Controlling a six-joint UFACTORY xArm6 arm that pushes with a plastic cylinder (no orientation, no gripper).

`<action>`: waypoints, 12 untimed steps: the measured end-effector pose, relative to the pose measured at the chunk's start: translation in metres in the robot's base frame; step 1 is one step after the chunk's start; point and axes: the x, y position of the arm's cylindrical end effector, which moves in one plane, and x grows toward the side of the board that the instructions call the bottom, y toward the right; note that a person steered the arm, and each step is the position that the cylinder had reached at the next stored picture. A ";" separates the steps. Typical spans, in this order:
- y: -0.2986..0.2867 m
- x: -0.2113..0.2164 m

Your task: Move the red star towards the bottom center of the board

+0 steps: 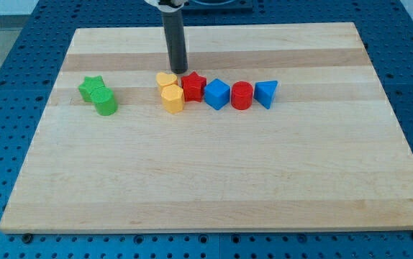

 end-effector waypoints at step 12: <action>0.040 0.156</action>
